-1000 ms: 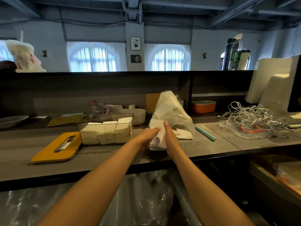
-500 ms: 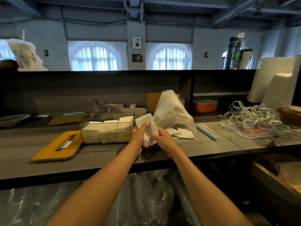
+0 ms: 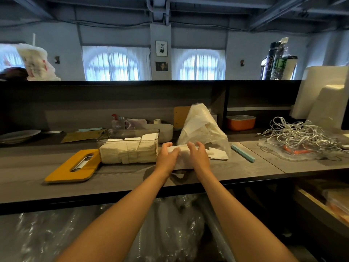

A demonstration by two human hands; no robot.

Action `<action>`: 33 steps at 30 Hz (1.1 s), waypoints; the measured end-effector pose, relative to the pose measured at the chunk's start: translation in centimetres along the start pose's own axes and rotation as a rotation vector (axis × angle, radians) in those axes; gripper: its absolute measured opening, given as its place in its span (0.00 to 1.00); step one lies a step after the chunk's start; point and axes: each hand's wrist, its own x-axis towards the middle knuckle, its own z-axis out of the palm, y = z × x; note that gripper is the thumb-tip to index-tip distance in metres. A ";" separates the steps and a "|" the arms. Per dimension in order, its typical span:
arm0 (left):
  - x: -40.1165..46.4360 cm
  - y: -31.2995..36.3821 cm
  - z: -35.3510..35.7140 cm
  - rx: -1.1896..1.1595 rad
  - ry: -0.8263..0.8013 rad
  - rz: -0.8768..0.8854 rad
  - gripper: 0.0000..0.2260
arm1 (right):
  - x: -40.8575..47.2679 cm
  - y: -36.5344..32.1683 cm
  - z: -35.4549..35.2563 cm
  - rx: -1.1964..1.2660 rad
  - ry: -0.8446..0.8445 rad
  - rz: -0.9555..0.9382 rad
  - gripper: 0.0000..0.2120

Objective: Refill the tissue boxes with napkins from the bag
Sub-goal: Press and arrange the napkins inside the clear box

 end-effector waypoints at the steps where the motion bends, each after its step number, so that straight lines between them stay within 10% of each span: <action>1: 0.0 0.1 0.2 -0.008 0.039 0.008 0.18 | 0.0 0.0 0.1 -0.003 -0.013 -0.006 0.28; 13: 0.1 -0.4 1.3 -0.047 0.256 0.096 0.11 | 0.2 0.8 -0.4 0.063 0.100 -0.127 0.07; 33: 2.0 -0.4 1.9 -0.035 0.253 0.130 0.08 | 1.9 1.1 -0.3 0.171 0.218 0.008 0.12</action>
